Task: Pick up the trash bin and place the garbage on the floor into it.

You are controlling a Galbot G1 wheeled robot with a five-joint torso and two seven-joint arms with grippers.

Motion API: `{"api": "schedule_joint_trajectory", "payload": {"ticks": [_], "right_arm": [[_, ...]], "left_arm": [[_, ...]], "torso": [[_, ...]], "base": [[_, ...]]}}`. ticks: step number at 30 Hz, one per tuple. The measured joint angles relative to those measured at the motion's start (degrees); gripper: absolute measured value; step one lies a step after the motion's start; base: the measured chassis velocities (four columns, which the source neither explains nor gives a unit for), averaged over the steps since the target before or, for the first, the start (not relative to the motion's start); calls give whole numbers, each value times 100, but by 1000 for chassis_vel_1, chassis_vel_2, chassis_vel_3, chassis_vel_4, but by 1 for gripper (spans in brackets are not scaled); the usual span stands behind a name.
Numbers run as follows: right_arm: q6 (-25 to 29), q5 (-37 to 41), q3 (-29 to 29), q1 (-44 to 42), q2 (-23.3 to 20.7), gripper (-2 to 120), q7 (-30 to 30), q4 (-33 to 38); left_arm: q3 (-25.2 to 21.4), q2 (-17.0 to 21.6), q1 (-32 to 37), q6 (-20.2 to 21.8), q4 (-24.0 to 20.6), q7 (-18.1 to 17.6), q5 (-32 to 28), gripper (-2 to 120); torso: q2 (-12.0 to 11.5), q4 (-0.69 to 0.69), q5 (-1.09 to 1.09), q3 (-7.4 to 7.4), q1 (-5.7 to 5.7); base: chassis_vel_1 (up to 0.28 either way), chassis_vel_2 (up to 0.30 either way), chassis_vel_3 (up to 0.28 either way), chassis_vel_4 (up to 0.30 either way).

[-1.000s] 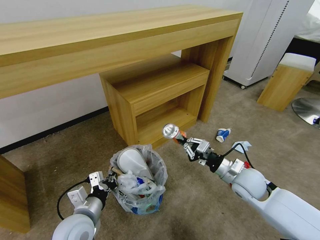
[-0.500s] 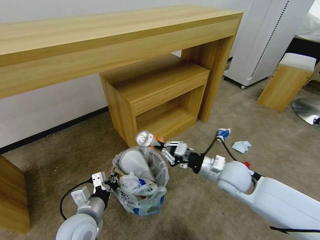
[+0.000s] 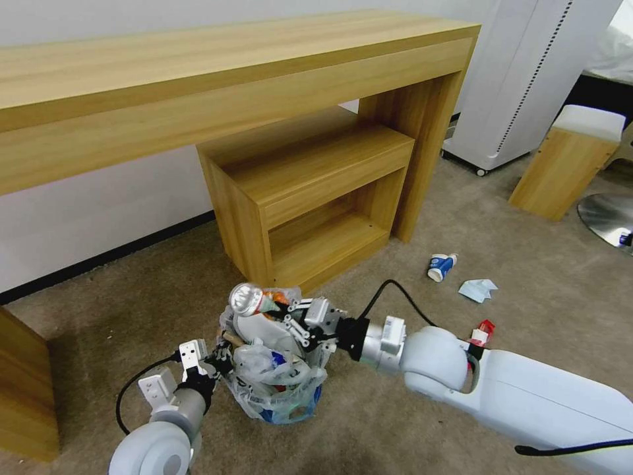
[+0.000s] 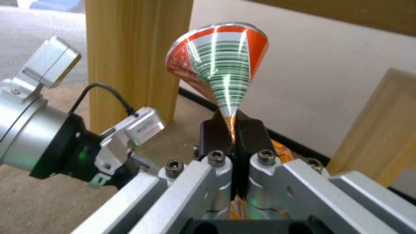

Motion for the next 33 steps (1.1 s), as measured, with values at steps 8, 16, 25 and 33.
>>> {"api": "schedule_joint_trajectory", "payload": {"ticks": [8,16,25,33], "right_arm": [[-520,104,-548,478,156,0,398,38],[-917,167,-796,715,111,0,607,122],[-1033,206,-1070,899,189,0,696,53],[-1023,211,-1216,838,257,0,752,-26]], "left_arm": [[-90,-23,59,-8,-90,2,-1,2],[-123,6,58,-16,-139,2,-35,2],[-188,1,103,-23,-283,1,-56,2],[-226,-5,148,-23,-406,-16,-80,2]], "torso": [[0,0,1,0,0],[0,0,1,0,0],[-1,0,1,0,0],[-1,0,1,0,0]], "base": [[0,0,0,0],[0,0,0,0],[0,0,0,0],[0,0,0,0]]}}
